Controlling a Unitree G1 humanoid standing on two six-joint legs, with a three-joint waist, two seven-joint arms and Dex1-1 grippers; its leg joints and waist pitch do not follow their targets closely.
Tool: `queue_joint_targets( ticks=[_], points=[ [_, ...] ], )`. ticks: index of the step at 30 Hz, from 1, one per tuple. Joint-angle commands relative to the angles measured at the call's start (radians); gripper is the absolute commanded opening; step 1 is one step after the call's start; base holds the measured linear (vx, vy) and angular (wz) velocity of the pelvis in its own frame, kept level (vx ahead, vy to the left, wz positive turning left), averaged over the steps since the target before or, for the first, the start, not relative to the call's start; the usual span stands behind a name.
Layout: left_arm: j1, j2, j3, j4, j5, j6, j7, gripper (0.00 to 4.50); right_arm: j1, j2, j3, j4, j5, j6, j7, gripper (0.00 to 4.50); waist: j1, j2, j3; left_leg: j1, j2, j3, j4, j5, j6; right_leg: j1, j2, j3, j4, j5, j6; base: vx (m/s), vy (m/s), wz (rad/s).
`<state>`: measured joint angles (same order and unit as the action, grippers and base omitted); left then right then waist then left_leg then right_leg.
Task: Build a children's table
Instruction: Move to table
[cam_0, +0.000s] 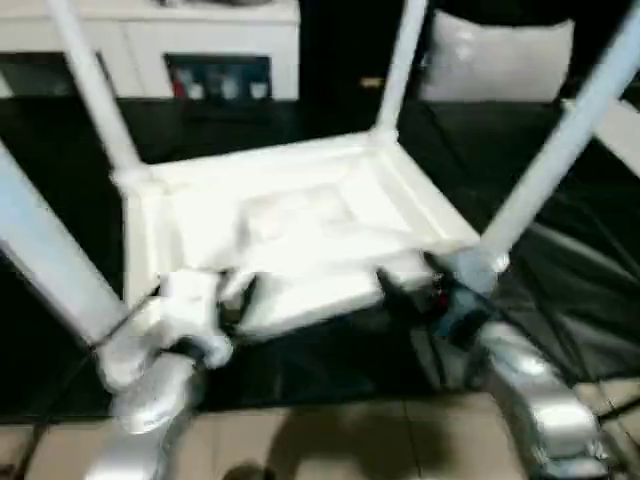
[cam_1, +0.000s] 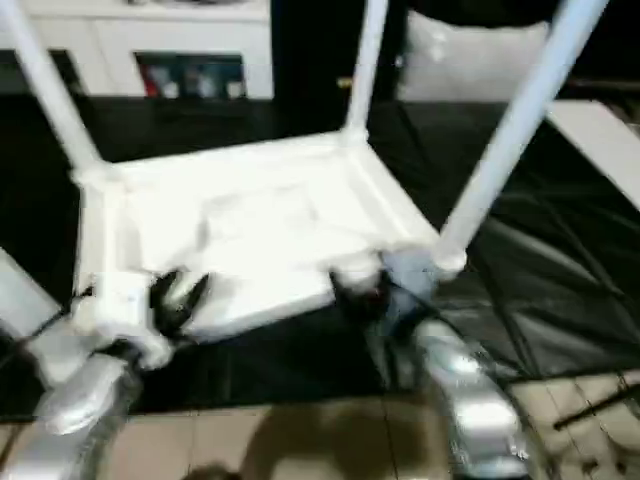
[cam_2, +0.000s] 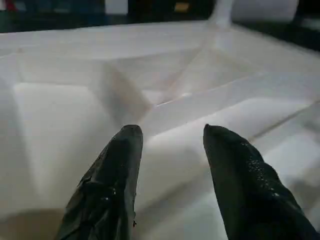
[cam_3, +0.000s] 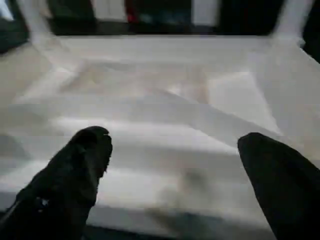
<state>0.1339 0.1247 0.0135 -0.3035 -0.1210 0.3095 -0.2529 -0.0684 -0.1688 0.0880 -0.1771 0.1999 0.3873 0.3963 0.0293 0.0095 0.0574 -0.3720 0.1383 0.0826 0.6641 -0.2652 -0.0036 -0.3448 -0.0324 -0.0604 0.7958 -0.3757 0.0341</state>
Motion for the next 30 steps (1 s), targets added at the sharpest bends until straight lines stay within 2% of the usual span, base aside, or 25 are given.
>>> queue_joint_targets(
  ticks=[1,2,3,4,5,6,7,8,9,10,11,12,13,14,15,16,17,19,20,22,24,25,27,29,30],
  points=[
    [0.002,-0.002,-0.035,-0.022,-0.002,0.006,-0.022,2.23,0.013,-0.025,-0.026,-0.001,-0.007,-0.001,-0.002,4.50,-0.019,0.006,-0.044,0.083,0.154,-0.063,-0.130,0.232,0.481,-0.076,-0.038,0.017,-0.010,0.093,0.049,0.000,0.000,0.00],
    [0.002,-0.002,-0.035,-0.022,-0.002,0.006,-0.022,2.23,0.013,-0.025,-0.026,-0.001,-0.007,-0.001,-0.002,4.50,-0.014,-0.012,-0.029,0.056,0.105,-0.017,-0.146,0.031,0.411,-0.058,-0.040,0.027,-0.086,0.176,0.006,0.000,0.000,0.00],
    [0.005,0.003,-0.038,-0.024,-0.003,0.003,-0.029,2.23,0.013,-0.026,-0.026,-0.002,-0.005,-0.003,-0.001,4.50,-0.008,-0.031,-0.014,0.027,0.069,0.017,-0.150,-0.101,0.342,-0.034,-0.052,0.046,-0.159,0.178,-0.016,-0.010,-0.054,-0.04],
    [0.010,0.008,-0.041,-0.032,-0.012,-0.002,-0.045,2.23,0.014,-0.025,-0.027,-0.002,0.003,-0.003,0.004,4.50,0.032,-0.067,-0.022,0.008,-0.009,0.047,-0.046,-0.208,0.196,0.018,-0.154,0.145,-0.295,-0.312,0.014,0.009,-0.095,-0.03],
    [0.015,0.014,-0.044,-0.039,-0.019,-0.009,-0.058,2.23,0.014,-0.025,-0.028,-0.003,0.009,-0.004,0.011,4.50,0.048,-0.061,-0.021,-0.011,0.009,0.007,-0.002,-0.046,0.099,0.052,-0.223,0.188,-0.316,-0.531,-0.020,0.009,-0.095,-0.03],
    [0.019,0.017,-0.047,-0.045,-0.025,-0.015,-0.067,2.23,0.015,-0.025,-0.029,-0.003,0.015,-0.005,0.016,4.50,0.049,-0.059,-0.026,-0.018,0.015,0.003,-0.021,0.011,0.066,0.063,-0.203,0.181,-0.301,-0.485,-0.039,0.051,-0.093,-0.06],
    [0.024,0.022,-0.048,-0.057,-0.049,-0.019,-0.088,2.23,0.016,-0.023,-0.033,-0.006,0.032,-0.002,0.031,4.50,0.039,-0.040,-0.028,-0.005,0.040,0.005,-0.100,0.165,0.016,0.029,-0.117,0.116,-0.240,-0.062,-0.081,0.052,-0.051,-0.05],
    [0.031,0.023,-0.045,-0.071,-0.088,-0.010,-0.116,2.23,0.018,-0.022,-0.037,-0.008,0.044,-0.004,0.042,4.50,0.030,-0.039,-0.037,-0.003,0.041,0.006,-0.099,0.214,0.022,0.025,-0.098,0.103,-0.218,0.114,-0.097,0.052,-0.051,-0.05],
    [0.036,0.026,-0.044,-0.081,-0.116,0.000,-0.137,2.40,0.019,-0.023,-0.038,-0.011,0.052,-0.008,0.048,4.50,0.030,-0.033,-0.040,0.009,0.045,0.008,-0.096,0.248,0.020,0.015,-0.088,0.096,-0.206,0.245,-0.117,0.057,-0.003,-0.04],
    [0.039,0.033,-0.047,-0.087,-0.140,0.006,-0.164,2.56,0.017,-0.025,-0.041,-0.010,0.052,-0.012,0.046,4.50,0.022,-0.026,-0.051,0.013,0.049,0.005,-0.091,0.336,0.009,0.015,-0.078,0.085,-0.185,0.455,-0.173,0.000,0.000,0.00],
    [0.041,0.037,-0.049,-0.090,-0.146,0.008,-0.173,2.56,0.016,-0.027,-0.041,-0.008,0.049,-0.013,0.044,4.50,0.020,-0.026,-0.050,0.016,0.048,0.009,-0.090,0.339,0.004,0.013,-0.073,0.082,-0.188,0.495,-0.196,0.000,0.000,0.00],
    [0.051,0.053,-0.059,-0.100,-0.165,0.016,-0.206,2.59,0.010,-0.035,-0.044,0.003,0.039,-0.017,0.037,4.50,0.017,-0.023,-0.050,0.015,0.051,0.008,-0.095,0.298,-0.010,0.017,-0.075,0.078,-0.191,0.494,-0.235,0.000,0.000,0.00],
    [0.071,0.079,-0.075,-0.113,-0.178,0.022,-0.249,2.69,-0.004,-0.048,-0.053,0.024,0.031,-0.026,0.036,4.50,0.015,-0.021,-0.039,0.012,0.058,0.011,-0.111,0.144,-0.017,0.018,-0.082,0.077,-0.208,0.366,-0.265,0.000,0.000,0.00],
    [0.084,0.089,-0.079,-0.112,-0.186,0.021,-0.270,2.85,-0.016,-0.056,-0.058,0.039,0.028,-0.033,0.039,4.50,0.012,-0.018,-0.035,0.012,0.061,0.012,-0.117,0.077,-0.021,0.018,-0.085,0.077,-0.213,0.302,-0.270,0.000,0.000,0.00],
    [0.084,0.089,-0.079,-0.112,-0.186,0.021,-0.270,2.97,-0.016,-0.056,-0.058,0.039,0.028,-0.033,0.039,4.50,0.006,-0.018,-0.029,0.016,0.067,0.013,-0.128,-0.047,-0.029,0.016,-0.089,0.078,-0.224,0.173,-0.274,0.000,0.000,0.00],
    [0.091,0.093,-0.081,-0.111,-0.189,0.020,-0.281,3.03,-0.023,-0.062,-0.061,0.047,0.026,-0.037,0.042,4.50,0.003,-0.017,-0.026,0.019,0.072,0.013,-0.132,-0.111,-0.030,0.015,-0.095,0.081,-0.232,0.094,-0.272,0.000,0.000,0.00],
    [0.099,0.097,-0.080,-0.102,-0.191,0.009,-0.291,3.07,-0.036,-0.069,-0.070,0.061,0.030,-0.038,0.050,4.50,0.003,-0.017,-0.026,0.019,0.072,0.013,-0.132,-0.111,-0.030,0.015,-0.095,0.081,-0.232,0.094,-0.272,0.000,0.000,0.00],
    [0.130,0.118,-0.080,-0.085,-0.212,-0.019,-0.330,3.31,-0.086,-0.099,-0.103,0.113,0.049,-0.035,0.086,4.50,-0.003,-0.021,-0.021,0.018,0.072,0.020,-0.136,-0.184,-0.028,0.009,-0.101,0.086,-0.247,-0.040,-0.254,0.000,0.000,0.00],
    [0.148,0.131,-0.085,-0.086,-0.214,-0.032,-0.346,3.42,-0.110,-0.123,-0.118,0.142,0.058,-0.029,0.108,4.50,-0.004,-0.025,-0.021,0.016,0.073,0.022,-0.137,-0.186,-0.028,0.009,-0.101,0.087,-0.250,-0.053,-0.247,0.000,0.000,0.00],
    [0.178,0.153,-0.088,-0.109,-0.224,-0.029,-0.365,3.53,-0.142,-0.163,-0.142,0.187,0.068,-0.027,0.134,4.50,-0.004,-0.026,-0.021,0.017,0.072,0.024,-0.134,-0.178,-0.018,0.003,-0.101,0.090,-0.250,-0.069,-0.240,0.000,0.000,0.00],
    [0.239,0.200,-0.084,-0.175,-0.261,0.010,-0.406,3.63,-0.181,-0.222,-0.183,0.254,0.080,-0.002,0.145,4.50,-0.001,-0.028,-0.022,0.018,0.072,0.027,-0.132,-0.156,-0.007,0.002,-0.101,0.090,-0.248,-0.049,-0.249,0.000,0.000,0.00],
    [0.241,0.201,-0.084,-0.177,-0.262,0.011,-0.407,3.74,-0.182,-0.223,-0.184,0.256,0.079,-0.002,0.145,4.50,0.000,-0.027,-0.023,0.017,0.073,0.027,-0.131,-0.141,-0.004,0.002,-0.101,0.089,-0.247,-0.035,-0.254,0.000,0.000,0.00],
    [0.274,0.224,-0.081,-0.206,-0.271,0.028,-0.424,3.88,-0.193,-0.253,-0.192,0.287,0.064,-0.001,0.145,4.50,0.000,-0.034,-0.020,0.015,0.072,0.033,-0.130,-0.119,0.013,-0.001,-0.098,0.088,-0.248,-0.016,-0.260,0.000,0.000,0.00],
    [0.303,0.241,-0.067,-0.228,-0.270,0.030,-0.429,4.06,-0.203,-0.281,-0.198,0.325,0.045,-0.010,0.145,4.50,0.003,-0.034,-0.019,0.015,0.073,0.034,-0.129,-0.104,0.022,-0.001,-0.099,0.087,-0.249,-0.018,-0.263,0.000,0.000,0.00],
    [0.331,0.256,-0.050,-0.248,-0.259,0.021,-0.424,4.18,-0.226,-0.305,-0.216,0.384,0.027,-0.039,0.135,4.50,0.002,-0.045,-0.015,0.015,0.075,0.036,-0.130,-0.116,0.027,-0.004,-0.098,0.086,-0.250,-0.037,-0.263,0.000,0.000,0.00]
  ],
)
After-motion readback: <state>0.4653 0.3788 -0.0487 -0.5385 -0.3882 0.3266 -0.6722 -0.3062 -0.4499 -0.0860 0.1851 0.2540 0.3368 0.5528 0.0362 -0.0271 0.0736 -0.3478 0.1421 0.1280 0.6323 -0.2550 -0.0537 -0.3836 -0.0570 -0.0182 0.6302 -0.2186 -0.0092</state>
